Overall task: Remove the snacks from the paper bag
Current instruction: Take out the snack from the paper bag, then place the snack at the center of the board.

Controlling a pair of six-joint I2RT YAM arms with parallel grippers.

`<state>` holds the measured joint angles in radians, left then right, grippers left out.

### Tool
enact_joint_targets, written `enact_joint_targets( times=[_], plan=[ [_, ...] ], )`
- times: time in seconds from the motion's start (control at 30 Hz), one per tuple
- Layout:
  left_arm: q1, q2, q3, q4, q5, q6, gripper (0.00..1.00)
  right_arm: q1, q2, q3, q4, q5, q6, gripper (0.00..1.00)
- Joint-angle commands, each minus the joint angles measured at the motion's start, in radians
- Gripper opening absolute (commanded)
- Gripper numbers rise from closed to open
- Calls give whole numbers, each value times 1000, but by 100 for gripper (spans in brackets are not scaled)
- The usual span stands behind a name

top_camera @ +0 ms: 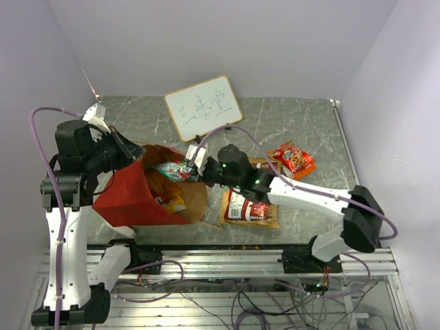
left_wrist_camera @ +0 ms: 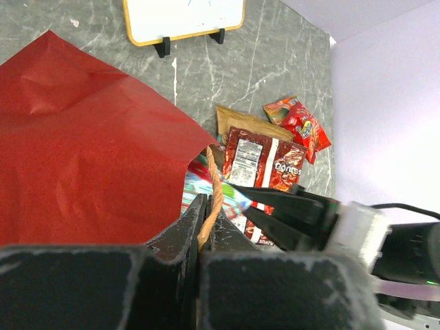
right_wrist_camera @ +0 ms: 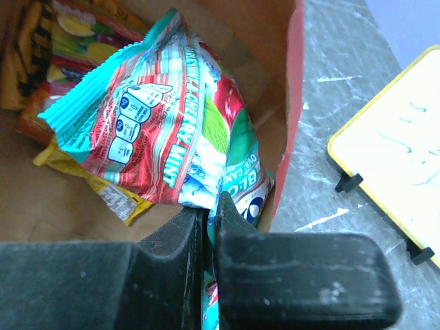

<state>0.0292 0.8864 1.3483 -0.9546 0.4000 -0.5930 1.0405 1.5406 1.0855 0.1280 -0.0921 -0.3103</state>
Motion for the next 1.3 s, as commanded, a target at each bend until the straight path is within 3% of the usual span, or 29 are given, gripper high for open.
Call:
enact_joint_targets(
  times=[0.0,0.27,0.33,0.43,0.6,0.7,0.83,1.03,1.27],
  plan=[
    [-1,-3,-15,65,-15,-18,7,-17,-145,-1,-55,-66,63,0],
    [-1,19,-26,87,-29,-19,7,-28,-359,4,-201,-35,86,0],
    [-2,26,-25,96,-30,-16,7,-32,-393,15,-227,66,114,0],
    [-2,35,-23,106,-30,-17,7,-63,-382,79,-316,342,199,0],
    [-2,38,-23,117,-30,-19,7,-271,-318,154,-475,556,283,0],
    [-2,45,-9,108,-26,-7,7,-444,-274,170,-545,594,287,0],
    [-2,65,18,84,-22,21,7,-535,-235,131,-522,741,216,0],
    [-2,84,27,86,10,27,7,-690,-140,106,-527,751,233,0],
    [-2,112,47,71,47,37,7,-705,-71,52,-503,708,191,0]
  ],
)
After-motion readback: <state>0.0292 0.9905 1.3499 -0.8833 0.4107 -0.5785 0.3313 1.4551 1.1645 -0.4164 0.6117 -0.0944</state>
